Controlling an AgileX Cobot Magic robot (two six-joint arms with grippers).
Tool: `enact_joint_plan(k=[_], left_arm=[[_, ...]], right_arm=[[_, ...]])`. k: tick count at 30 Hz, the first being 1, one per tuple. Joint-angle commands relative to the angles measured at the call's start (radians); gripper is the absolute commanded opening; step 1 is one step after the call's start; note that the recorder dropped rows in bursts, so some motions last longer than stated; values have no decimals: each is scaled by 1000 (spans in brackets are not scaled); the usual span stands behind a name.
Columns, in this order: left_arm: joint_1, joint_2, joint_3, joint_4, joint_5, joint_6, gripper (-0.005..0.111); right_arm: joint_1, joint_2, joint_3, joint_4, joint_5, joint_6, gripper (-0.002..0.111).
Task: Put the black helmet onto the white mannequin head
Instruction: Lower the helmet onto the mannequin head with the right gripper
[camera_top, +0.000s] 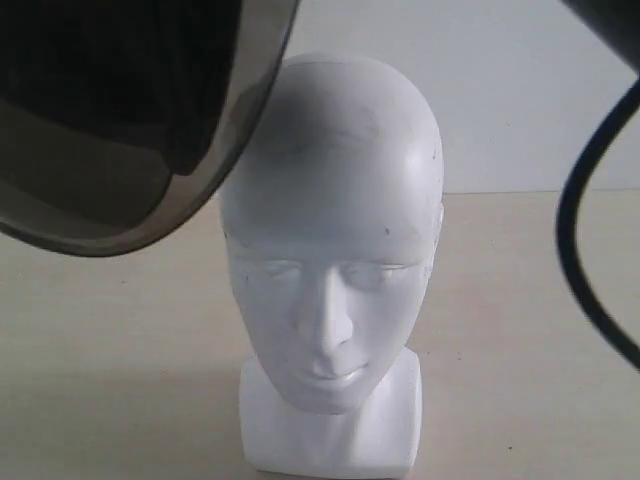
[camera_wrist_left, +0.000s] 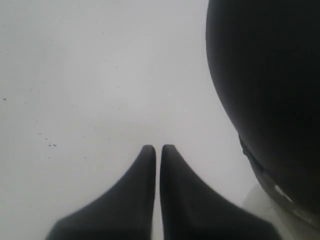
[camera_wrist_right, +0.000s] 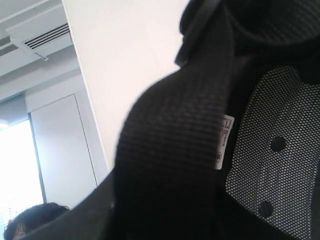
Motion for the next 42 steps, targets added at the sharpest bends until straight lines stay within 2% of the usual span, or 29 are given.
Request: enact_joint_plan(k=[1,7,13,18,24,32,38,42], left_arm=[[-4,2,-42,0,39,-17,4],[-4,2,-106,0,56,-17,4],[-4,2,-177,2,67,-19,4],[-4,4,-215,43,54,-88,4],[-4,37,-215,160,-31,-192,4],[-4,135,-215,179,-256,-205,4],[-7,164,-215,225,-300,-234,4],[-39,166,-223,304,-311,-234,4]], right_arm=[[10,37,-25,110,-85,-75,0],[10,108,-9,138,-85,-73,0],[10,93,125,198,-85,-97,0],[10,56,200,222,-85,-133,0],[10,-14,279,297,-85,-222,0],[10,-33,422,474,-85,-286,0],[10,-33,476,572,-85,-345,0],[10,-33,504,636,-85,-373,0]])
